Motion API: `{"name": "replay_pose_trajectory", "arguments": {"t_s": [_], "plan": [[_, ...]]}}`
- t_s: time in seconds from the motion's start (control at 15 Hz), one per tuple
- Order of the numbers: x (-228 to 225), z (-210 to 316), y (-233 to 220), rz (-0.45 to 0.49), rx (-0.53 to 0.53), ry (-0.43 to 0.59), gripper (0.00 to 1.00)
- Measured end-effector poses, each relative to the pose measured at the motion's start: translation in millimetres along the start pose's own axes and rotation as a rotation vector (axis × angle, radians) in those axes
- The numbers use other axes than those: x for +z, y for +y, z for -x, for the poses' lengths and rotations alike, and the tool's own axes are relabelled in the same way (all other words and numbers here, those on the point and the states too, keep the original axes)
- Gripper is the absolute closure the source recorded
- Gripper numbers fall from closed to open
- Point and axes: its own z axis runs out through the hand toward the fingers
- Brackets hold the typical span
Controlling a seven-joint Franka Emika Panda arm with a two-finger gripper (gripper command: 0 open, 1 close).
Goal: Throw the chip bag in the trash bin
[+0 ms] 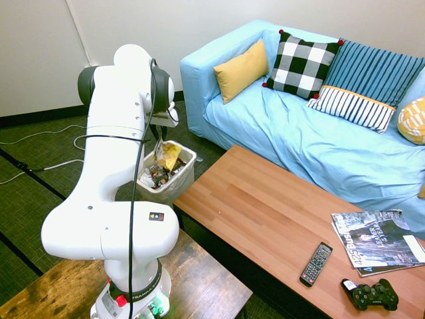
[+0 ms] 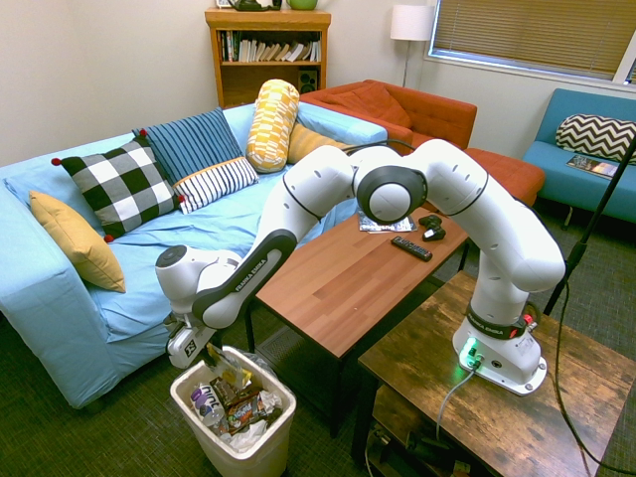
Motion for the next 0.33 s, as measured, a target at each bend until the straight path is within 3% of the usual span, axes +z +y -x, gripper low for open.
{"name": "replay_pose_trajectory", "arguments": {"t_s": [0.33], "plan": [[-0.2, 0.2, 0.3, 0.002, 0.003, -0.007, 0.00]]}}
